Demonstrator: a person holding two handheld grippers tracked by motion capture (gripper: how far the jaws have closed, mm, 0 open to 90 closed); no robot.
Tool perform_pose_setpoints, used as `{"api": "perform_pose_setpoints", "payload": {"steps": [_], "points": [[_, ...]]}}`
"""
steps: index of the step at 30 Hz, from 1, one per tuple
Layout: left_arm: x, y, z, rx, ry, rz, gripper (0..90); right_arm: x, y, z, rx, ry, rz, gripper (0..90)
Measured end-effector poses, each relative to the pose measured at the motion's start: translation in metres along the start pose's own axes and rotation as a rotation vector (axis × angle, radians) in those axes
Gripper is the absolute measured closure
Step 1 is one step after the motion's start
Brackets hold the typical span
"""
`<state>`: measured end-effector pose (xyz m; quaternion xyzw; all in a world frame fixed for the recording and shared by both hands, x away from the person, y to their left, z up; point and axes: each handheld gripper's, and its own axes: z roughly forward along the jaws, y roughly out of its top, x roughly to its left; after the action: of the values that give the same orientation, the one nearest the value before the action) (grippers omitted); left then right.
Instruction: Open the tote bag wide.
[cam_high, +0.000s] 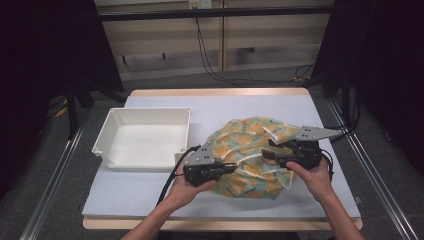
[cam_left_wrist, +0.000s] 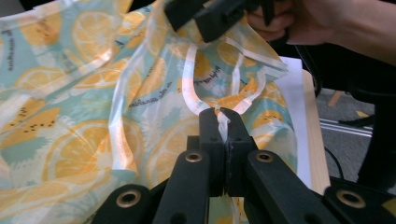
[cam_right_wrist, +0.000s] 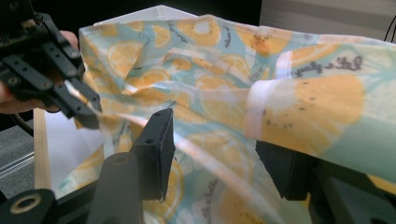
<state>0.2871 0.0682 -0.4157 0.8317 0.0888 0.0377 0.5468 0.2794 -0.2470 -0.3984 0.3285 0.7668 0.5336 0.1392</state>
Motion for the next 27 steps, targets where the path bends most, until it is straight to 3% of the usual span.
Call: {"api": "perform_pose_setpoints", "payload": {"steps": [14,18,27], "points": [[-0.015,-0.001,0.005,0.017,-0.067,0.022,89.4,-0.007,0.006,0.015,0.017,0.002,0.016,44.2],[-0.018,-0.001,0.004,0.021,-0.083,0.028,89.4,-0.009,0.006,0.020,0.042,-0.012,0.009,45.6],[-0.019,-0.003,0.008,0.017,-0.114,0.011,89.4,-0.016,0.004,0.037,0.091,0.021,-0.010,44.7]]}}
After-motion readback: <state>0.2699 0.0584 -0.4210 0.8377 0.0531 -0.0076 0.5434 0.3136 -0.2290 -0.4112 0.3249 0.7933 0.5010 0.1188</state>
